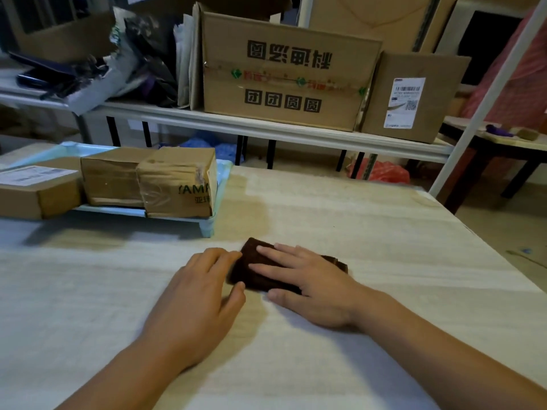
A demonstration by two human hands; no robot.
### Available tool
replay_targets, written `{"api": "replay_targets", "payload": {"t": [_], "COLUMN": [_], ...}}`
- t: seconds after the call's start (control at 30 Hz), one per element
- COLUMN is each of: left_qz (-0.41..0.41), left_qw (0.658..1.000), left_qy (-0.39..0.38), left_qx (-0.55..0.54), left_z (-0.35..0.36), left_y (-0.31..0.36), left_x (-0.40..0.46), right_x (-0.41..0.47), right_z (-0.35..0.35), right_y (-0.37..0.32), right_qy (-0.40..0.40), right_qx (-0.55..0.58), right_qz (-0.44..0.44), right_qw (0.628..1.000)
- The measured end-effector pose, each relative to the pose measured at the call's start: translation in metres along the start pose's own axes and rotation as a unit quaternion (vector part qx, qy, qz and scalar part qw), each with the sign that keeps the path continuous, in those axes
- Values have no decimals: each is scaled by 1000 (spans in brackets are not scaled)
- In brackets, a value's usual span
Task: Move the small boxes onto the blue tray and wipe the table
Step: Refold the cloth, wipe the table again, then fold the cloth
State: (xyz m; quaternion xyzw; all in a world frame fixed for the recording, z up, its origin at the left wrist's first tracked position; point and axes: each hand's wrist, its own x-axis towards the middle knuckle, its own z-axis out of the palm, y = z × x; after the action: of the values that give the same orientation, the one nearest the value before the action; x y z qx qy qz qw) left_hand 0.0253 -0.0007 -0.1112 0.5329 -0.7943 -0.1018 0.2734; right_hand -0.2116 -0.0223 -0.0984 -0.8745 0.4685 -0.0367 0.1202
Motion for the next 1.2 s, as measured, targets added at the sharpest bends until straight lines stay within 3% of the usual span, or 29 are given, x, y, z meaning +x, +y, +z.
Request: {"api": "replay_targets", "payload": {"t": [0.27,0.47,0.63,0.73,0.93,1.2], "left_qz": [27,40,10,-5,-2,-9], "left_qw": [999,996,995,994,993,996], "left_qy": [-17,-44,-37,-37,-39,-22], "left_qx": [-23,-72,-92,-105,-108,-91], "left_z": [4,27,23,24,30,30], "left_y": [20,6,-8,-10,-9,-13], "left_x": [67,76,85,91,93,96], "right_x": [19,44,88,109,95,140], "right_z": [4,-6,-19,-24,-9,-14], "right_y": [9,92,118,113,70,84], "right_qy": [69,129,142,114,69,115], "right_qx": [34,29,46,43,59,39], "right_qz": [38,264,310,280,100,182], "right_qw": [996,956,939,952,991,976]}}
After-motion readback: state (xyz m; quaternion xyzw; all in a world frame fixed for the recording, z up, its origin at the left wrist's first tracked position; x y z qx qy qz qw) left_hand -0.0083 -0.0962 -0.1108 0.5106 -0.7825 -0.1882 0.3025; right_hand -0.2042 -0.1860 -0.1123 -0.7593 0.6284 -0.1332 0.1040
